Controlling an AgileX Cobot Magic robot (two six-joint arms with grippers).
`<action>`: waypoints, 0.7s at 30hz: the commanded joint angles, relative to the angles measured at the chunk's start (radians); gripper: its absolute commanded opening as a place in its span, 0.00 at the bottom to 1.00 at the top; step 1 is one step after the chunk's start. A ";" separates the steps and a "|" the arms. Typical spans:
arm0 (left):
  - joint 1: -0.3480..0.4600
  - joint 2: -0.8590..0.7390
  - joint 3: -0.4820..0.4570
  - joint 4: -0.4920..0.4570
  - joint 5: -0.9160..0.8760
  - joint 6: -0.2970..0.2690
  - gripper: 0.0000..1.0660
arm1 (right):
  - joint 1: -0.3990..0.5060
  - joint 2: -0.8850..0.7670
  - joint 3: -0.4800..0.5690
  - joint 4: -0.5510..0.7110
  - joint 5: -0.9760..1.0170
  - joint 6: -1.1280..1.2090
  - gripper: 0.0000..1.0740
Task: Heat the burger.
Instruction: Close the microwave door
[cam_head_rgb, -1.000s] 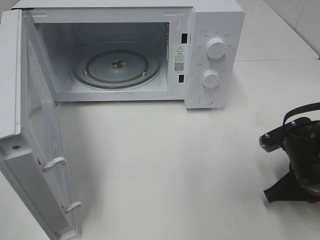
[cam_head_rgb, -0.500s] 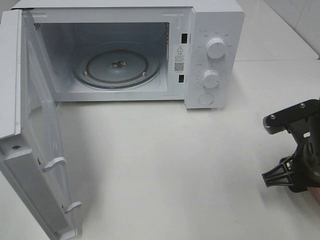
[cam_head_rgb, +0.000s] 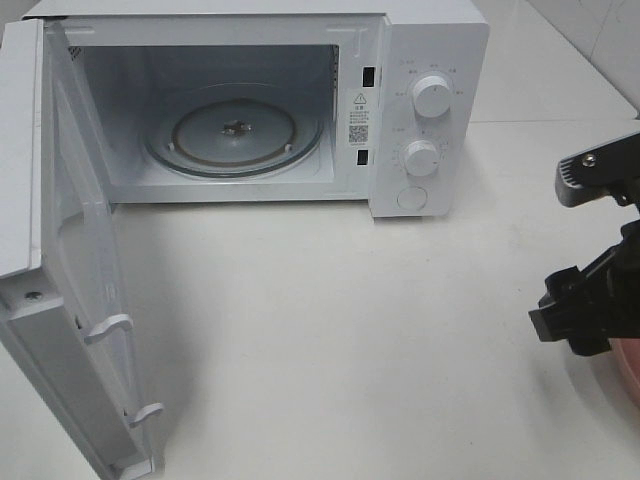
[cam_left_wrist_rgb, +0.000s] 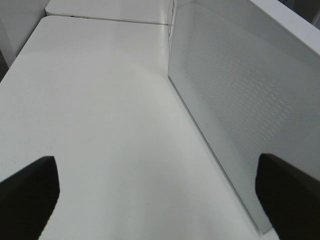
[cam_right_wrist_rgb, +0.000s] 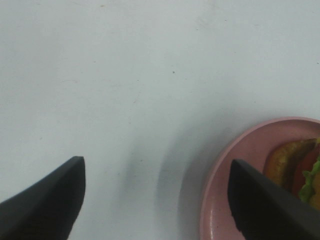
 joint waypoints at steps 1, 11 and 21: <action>0.004 -0.017 0.003 -0.004 -0.009 -0.003 0.94 | -0.005 -0.086 -0.024 0.193 0.059 -0.255 0.72; 0.004 -0.017 0.003 -0.004 -0.009 -0.003 0.94 | -0.005 -0.239 -0.162 0.470 0.308 -0.572 0.71; 0.004 -0.017 0.003 -0.004 -0.009 -0.003 0.94 | -0.005 -0.435 -0.163 0.483 0.492 -0.631 0.71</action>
